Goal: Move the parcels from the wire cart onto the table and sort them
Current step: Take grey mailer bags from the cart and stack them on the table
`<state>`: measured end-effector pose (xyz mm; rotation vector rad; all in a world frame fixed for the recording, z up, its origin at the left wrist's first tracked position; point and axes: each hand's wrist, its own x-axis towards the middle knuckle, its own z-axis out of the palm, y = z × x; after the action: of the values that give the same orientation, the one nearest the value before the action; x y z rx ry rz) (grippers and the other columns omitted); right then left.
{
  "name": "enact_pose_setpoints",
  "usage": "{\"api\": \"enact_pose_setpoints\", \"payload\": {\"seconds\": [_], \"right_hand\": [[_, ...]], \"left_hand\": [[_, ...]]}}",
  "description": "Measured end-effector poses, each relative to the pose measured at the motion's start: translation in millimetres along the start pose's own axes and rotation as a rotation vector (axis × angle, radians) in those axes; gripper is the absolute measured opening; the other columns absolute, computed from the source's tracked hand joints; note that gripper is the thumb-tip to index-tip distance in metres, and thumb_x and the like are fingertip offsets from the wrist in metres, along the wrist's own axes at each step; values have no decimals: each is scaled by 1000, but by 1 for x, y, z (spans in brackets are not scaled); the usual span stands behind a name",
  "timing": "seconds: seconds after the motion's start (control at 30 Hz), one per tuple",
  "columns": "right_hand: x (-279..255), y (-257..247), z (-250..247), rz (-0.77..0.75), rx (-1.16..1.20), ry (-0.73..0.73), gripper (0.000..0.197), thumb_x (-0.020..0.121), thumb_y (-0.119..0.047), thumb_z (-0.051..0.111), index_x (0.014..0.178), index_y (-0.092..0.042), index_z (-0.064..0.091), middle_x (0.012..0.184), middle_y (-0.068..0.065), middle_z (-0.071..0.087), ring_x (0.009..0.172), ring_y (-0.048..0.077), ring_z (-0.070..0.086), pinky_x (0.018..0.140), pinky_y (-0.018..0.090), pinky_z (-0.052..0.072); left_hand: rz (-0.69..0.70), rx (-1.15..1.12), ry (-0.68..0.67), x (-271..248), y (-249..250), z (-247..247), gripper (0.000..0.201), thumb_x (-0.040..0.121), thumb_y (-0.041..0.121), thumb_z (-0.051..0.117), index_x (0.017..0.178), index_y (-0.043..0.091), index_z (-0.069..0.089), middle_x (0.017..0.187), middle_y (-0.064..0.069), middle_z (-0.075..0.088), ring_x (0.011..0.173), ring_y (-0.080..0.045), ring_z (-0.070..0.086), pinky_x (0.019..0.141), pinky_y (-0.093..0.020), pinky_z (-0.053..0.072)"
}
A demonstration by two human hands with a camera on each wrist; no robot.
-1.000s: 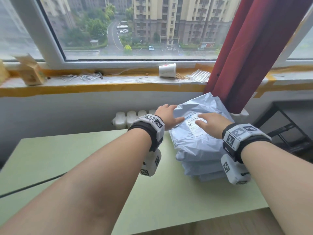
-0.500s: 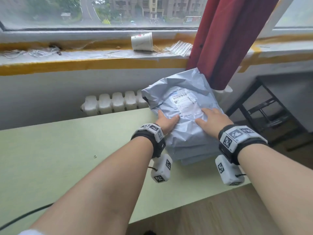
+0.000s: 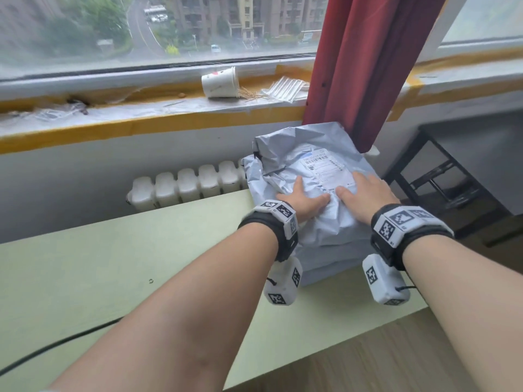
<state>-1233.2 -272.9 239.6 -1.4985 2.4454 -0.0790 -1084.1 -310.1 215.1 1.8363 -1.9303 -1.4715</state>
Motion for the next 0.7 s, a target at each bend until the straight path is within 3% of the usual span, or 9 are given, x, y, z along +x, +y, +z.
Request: {"api": "enact_pose_setpoints", "payload": {"seconds": [0.13, 0.27, 0.5, 0.7], "right_hand": [[0, -7, -4, -53, -30, 44, 64, 93, -57, 33, 148, -27, 23, 157, 8, 21, 143, 29, 19, 112, 55, 25], [-2, -19, -5, -67, -42, 43, 64, 93, -58, 32, 149, -28, 22, 158, 6, 20, 145, 28, 15, 114, 57, 19], [-9, -30, -14, -86, -90, 67, 60, 96, -56, 29, 148, -27, 27, 157, 4, 23, 147, 25, 13, 112, 63, 12], [-14, -51, -30, -116, -45, 72, 57, 97, -52, 31, 144, -21, 37, 152, 7, 34, 143, 27, 22, 113, 59, 19]], "left_hand": [[-28, 88, 72, 5, -5, -18, 95, 67, 83, 37, 147, 47, 0, 154, -25, 24, 140, -43, 26, 116, -48, 22], [-15, 83, 92, 6, -11, -36, 97, 62, 82, 33, 148, 46, 4, 146, -25, 38, 137, -43, 32, 113, -50, 26], [38, -39, 79, -5, -20, -46, 98, 66, 72, 38, 151, 35, 7, 152, -18, 31, 138, -36, 34, 114, -47, 28], [125, 61, 160, -13, -21, -74, 64, 95, 52, 37, 146, 14, 30, 147, -17, 40, 133, -33, 40, 110, -43, 33]]}}
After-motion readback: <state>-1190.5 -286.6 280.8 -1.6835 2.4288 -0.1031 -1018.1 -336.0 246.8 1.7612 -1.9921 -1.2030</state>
